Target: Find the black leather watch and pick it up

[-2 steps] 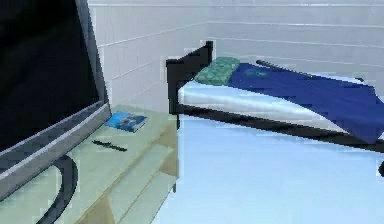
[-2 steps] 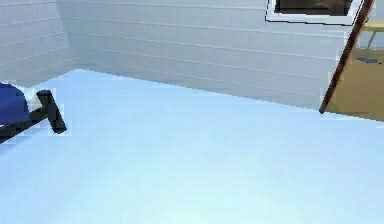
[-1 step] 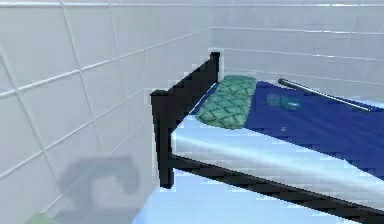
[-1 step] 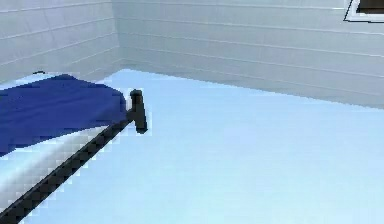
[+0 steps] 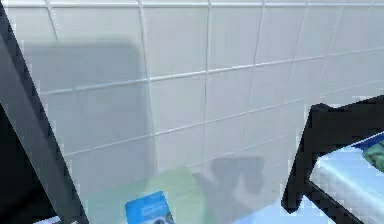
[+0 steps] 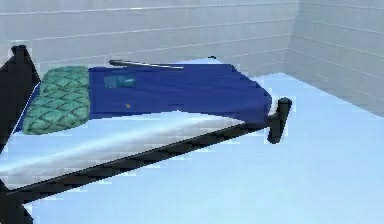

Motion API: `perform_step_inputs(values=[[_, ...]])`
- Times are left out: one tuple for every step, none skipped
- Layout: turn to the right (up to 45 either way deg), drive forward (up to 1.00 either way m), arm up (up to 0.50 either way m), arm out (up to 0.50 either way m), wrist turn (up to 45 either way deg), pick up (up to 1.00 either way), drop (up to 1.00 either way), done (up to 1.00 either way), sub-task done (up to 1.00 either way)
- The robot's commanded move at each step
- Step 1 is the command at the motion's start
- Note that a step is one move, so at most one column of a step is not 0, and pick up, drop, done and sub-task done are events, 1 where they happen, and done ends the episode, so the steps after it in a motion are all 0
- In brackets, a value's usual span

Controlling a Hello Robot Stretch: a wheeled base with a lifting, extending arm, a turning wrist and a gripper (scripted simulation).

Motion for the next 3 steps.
perform_step_inputs(values=[[-45.0, 0.0, 0.0, 0.0, 0.0, 0.0, 0.0, 0.0, 0.0], [-45.0, 0.0, 0.0, 0.0, 0.0, 0.0, 0.0, 0.0, 0.0], [-36.0, 0.0, 0.0, 0.0, 0.0, 0.0, 0.0, 0.0, 0.0]])
